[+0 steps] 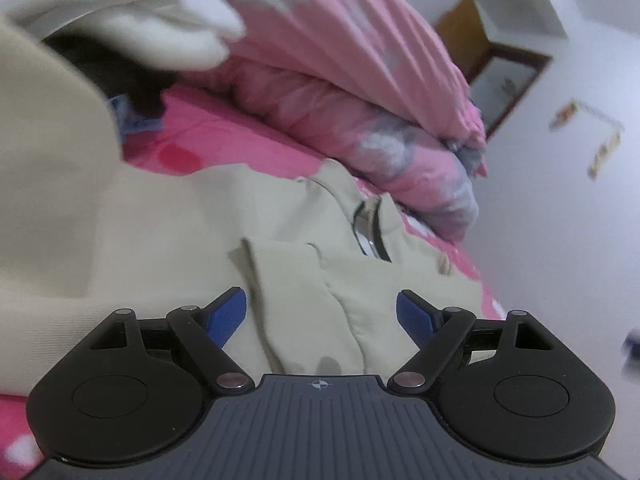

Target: Fold clothes

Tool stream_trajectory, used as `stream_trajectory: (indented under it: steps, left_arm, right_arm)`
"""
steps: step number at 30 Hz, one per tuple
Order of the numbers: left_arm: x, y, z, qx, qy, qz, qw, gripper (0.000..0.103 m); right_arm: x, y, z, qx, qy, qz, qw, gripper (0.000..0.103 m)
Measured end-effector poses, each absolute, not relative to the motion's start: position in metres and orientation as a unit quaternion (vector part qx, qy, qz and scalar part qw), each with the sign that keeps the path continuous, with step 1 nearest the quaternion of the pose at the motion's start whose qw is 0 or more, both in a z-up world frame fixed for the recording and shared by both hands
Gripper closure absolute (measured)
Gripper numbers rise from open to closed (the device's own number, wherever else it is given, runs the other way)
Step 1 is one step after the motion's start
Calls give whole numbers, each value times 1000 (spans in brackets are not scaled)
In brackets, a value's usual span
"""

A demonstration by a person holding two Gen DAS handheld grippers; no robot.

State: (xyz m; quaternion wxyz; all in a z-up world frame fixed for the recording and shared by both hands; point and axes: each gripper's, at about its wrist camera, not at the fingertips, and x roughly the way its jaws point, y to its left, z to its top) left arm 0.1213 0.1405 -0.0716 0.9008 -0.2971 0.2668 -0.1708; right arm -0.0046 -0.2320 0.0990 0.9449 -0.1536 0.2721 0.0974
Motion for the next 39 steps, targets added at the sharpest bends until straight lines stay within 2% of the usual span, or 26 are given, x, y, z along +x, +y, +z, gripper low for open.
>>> stream_trajectory:
  steps: [5, 8, 12, 18, 20, 23, 24, 25, 27, 34, 39]
  left_arm:
    - [124, 144, -74, -304, 270, -164, 899, 21]
    - [126, 145, -73, -310, 271, -165, 896, 21]
    - [128, 152, -75, -333, 274, -169, 886, 21]
    - [129, 157, -77, -352, 274, -171, 878, 21]
    - [129, 158, -78, -356, 273, -171, 877, 21]
    - [129, 159, -78, -362, 272, -172, 875, 21]
    - [129, 160, -79, -364, 272, -172, 874, 21]
    - [129, 161, -79, -368, 271, -172, 873, 21]
    - [129, 166, -81, -385, 267, -172, 867, 21]
    - [129, 180, -85, -437, 255, -175, 845, 22]
    - [132, 182, -85, -448, 255, -176, 839, 22]
  right_arm:
    - [-3, -118, 16, -288, 259, 218, 896, 41]
    - [10, -70, -17, -348, 223, 244, 877, 42]
    - [33, -36, -40, -378, 195, 254, 869, 48]
    - [66, -8, -62, -411, 176, 279, 850, 49]
    - [78, -1, -66, -407, 179, 281, 850, 52]
    - [96, -3, -61, -358, 210, 280, 865, 68]
    - [101, -6, -61, -340, 221, 279, 870, 81]
    - [107, -9, -59, -323, 230, 277, 875, 89]
    - [111, -21, -47, -279, 229, 264, 894, 92]
    - [102, -82, 20, -90, 206, 263, 938, 93]
    - [69, -84, 16, -91, 233, 311, 917, 92]
